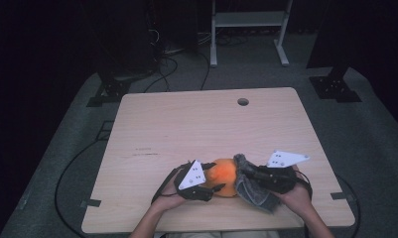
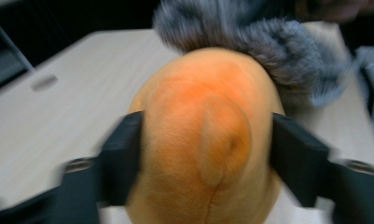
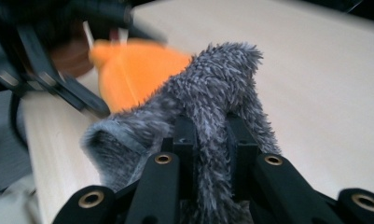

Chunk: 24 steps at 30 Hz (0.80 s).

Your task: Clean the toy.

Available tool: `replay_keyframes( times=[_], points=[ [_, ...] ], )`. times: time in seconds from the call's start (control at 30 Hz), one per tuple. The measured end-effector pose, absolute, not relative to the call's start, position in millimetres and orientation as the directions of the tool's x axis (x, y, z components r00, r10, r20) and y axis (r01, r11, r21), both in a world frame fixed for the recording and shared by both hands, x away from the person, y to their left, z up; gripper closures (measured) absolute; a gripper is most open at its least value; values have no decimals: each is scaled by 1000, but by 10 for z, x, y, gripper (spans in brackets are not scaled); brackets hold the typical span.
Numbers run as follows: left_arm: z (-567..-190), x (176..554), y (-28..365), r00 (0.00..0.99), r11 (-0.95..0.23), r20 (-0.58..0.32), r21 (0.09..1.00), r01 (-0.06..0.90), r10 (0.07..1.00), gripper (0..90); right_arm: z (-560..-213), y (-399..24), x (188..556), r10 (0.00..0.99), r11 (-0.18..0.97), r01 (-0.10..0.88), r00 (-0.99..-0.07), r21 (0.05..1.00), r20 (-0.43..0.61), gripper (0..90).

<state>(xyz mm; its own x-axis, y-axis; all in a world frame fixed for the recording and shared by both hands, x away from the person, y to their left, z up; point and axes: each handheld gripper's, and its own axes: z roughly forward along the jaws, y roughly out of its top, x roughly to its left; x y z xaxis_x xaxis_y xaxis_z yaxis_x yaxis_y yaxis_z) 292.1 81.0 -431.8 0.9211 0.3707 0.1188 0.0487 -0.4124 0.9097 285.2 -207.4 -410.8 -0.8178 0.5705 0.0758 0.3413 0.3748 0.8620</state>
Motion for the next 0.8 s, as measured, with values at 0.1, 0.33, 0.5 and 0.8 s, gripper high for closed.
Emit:
replay_keyframes(
  times=[0.1, 0.33, 0.5, 0.8],
  points=[
    [-4339, 3001, 865, 908, -372, -3, 911, 175, 419, 167, -4177, -2076, 2887, 551, 368, 365, -827, 855, 115, 764],
    [-4374, 2889, 800, 928, -409, 118, 912, 40, 354, 334, -3913, -1905, 2696, 533, 443, 260, -846, 858, -19, 764],
    [-4380, 2803, 807, 928, -460, 197, 887, -32, 316, 338, -3826, -1623, 2647, 491, 477, 207, -869, 854, -63, 761],
    [-4317, 2877, 859, 931, -427, 93, 901, 72, 353, 246, -3960, -1684, 2733, 497, 443, 248, -868, 861, -6, 762]
  ],
)
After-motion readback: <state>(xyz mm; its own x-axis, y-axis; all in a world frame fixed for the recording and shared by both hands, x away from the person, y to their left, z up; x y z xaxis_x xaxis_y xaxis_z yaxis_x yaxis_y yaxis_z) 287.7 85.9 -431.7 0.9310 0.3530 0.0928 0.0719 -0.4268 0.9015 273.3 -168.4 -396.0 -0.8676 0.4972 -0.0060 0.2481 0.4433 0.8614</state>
